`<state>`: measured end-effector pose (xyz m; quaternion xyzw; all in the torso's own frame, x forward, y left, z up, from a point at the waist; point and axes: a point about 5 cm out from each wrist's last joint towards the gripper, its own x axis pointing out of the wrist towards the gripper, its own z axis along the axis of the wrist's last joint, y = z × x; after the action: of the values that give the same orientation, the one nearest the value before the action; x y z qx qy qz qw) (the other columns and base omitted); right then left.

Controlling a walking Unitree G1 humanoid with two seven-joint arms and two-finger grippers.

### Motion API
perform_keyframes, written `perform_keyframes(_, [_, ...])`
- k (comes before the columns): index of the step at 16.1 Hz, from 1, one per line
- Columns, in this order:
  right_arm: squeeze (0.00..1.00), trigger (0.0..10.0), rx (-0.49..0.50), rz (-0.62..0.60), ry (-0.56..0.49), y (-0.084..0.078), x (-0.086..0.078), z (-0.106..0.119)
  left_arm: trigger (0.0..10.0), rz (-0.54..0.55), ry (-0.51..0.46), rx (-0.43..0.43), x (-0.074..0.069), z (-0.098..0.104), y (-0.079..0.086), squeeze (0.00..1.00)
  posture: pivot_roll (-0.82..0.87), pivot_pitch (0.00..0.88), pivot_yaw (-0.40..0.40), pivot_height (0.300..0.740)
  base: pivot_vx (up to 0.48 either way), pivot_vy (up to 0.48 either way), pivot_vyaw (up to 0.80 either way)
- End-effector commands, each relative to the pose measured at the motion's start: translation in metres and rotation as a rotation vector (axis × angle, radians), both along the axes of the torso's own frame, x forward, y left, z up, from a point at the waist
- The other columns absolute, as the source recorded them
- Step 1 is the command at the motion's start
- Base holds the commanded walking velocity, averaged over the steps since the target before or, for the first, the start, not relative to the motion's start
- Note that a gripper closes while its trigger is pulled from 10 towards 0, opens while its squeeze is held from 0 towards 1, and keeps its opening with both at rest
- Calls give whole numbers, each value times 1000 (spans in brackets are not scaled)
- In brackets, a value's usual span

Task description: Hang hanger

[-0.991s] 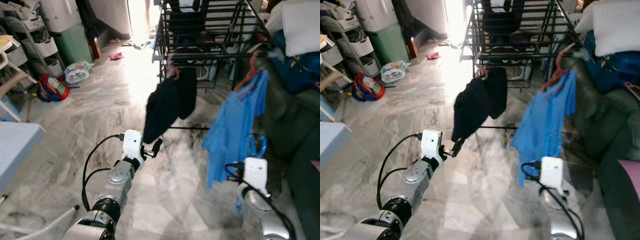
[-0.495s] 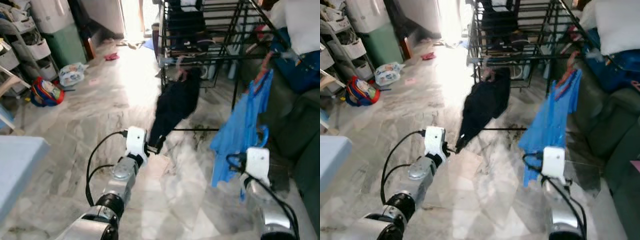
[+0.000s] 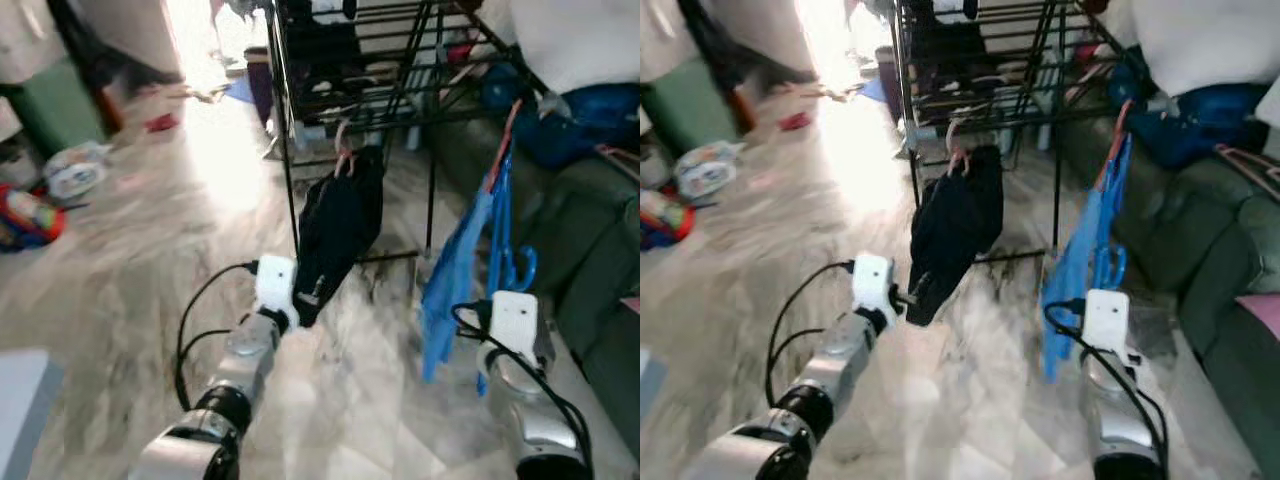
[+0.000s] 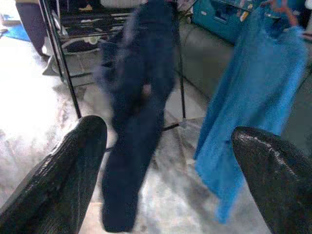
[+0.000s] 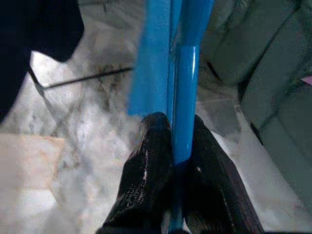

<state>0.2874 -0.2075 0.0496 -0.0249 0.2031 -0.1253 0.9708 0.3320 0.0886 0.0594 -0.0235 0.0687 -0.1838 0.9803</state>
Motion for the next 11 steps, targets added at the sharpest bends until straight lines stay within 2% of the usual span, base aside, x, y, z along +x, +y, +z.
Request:
perform_keyframes(1, [0, 10000, 2, 23, 3, 6, 0, 0, 10000, 14, 18, 4, -1, -4, 4, 0, -150, 87, 52, 740, 412, 0, -800])
perform_keyframes(2, [0, 10000, 4, 28, 6, 7, 0, -1, 10000, 17, 22, 4, -2, -5, 4, 0, -149, 86, 52, 740, 412, 0, -563])
perform_keyframes(8, [0, 10000, 13, 49, 24, 10, -1, -6, 10000, 25, 29, 4, -4, -7, 6, 0, -142, 82, 50, 740, 416, 0, 0])
perform_keyframes(9, [0, 10000, 11, 88, 26, 12, -1, -6, 10000, 35, 25, -2, -3, -6, 6, 0, -141, 84, 50, 740, 337, 0, 0])
perform_keyframes(10, [0, 10000, 7, 105, 26, 13, -1, -6, 10000, 41, 24, -2, -3, -6, 7, 0, -141, 85, 50, 740, 0, 0, 0])
perform_keyframes(11, [0, 10000, -10, 125, 23, 14, -1, -6, 10000, 54, 10, -7, -2, -4, 9, 0, -140, 88, 49, 740, 0, 0, 800])
